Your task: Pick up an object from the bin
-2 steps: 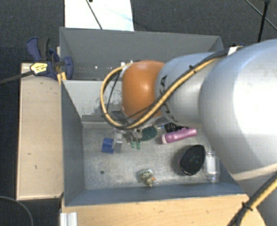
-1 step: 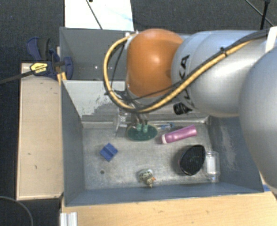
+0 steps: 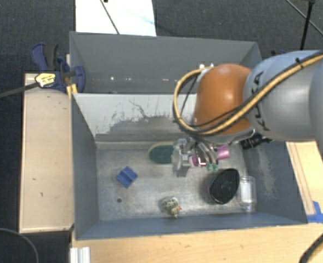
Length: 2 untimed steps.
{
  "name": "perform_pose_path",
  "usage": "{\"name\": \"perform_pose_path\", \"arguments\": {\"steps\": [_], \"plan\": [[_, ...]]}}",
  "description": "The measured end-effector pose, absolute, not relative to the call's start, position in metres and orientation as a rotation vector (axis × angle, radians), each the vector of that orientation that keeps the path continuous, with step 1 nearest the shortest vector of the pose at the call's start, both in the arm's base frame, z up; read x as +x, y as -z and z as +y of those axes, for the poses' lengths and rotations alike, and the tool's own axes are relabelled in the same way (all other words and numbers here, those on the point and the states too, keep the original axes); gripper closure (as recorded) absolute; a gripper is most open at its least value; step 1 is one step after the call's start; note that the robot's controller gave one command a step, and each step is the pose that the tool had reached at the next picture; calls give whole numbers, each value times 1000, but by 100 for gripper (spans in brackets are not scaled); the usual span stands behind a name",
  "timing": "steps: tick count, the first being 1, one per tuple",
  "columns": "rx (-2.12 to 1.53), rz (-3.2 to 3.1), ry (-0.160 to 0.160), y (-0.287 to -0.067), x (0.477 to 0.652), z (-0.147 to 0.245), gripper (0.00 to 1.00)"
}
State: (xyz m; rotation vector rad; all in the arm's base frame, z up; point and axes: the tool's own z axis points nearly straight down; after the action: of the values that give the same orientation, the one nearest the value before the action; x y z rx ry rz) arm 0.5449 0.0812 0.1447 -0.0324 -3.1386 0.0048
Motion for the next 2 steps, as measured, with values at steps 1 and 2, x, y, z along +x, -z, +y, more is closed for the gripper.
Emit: {"name": "perform_pose_path", "arguments": {"steps": [1,2], "plan": [[-21,-3144,1,-147,546,87,0],[-263,-3143,8,-89,588,79,0]]}}
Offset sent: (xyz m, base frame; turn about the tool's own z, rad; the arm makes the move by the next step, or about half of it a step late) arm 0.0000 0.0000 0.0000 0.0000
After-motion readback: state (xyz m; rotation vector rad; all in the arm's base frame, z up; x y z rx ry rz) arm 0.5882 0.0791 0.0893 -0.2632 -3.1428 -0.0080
